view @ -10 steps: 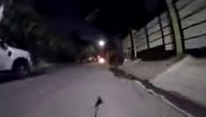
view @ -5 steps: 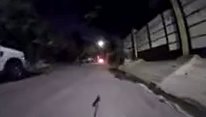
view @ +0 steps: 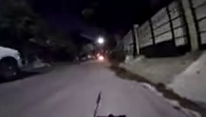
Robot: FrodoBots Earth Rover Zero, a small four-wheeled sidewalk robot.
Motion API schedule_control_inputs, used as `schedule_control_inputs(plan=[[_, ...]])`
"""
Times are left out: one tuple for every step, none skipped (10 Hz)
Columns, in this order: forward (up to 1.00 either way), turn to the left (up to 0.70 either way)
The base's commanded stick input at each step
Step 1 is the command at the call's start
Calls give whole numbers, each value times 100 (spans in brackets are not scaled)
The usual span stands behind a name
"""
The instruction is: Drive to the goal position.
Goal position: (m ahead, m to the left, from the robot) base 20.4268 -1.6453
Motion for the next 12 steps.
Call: schedule_control_inputs(plan=[[70,0],[70,0],[70,0],[70,-5],[70,-33],[70,-35],[70,-35],[70,-35],[70,-27],[70,-6],[70,0],[70,0]])
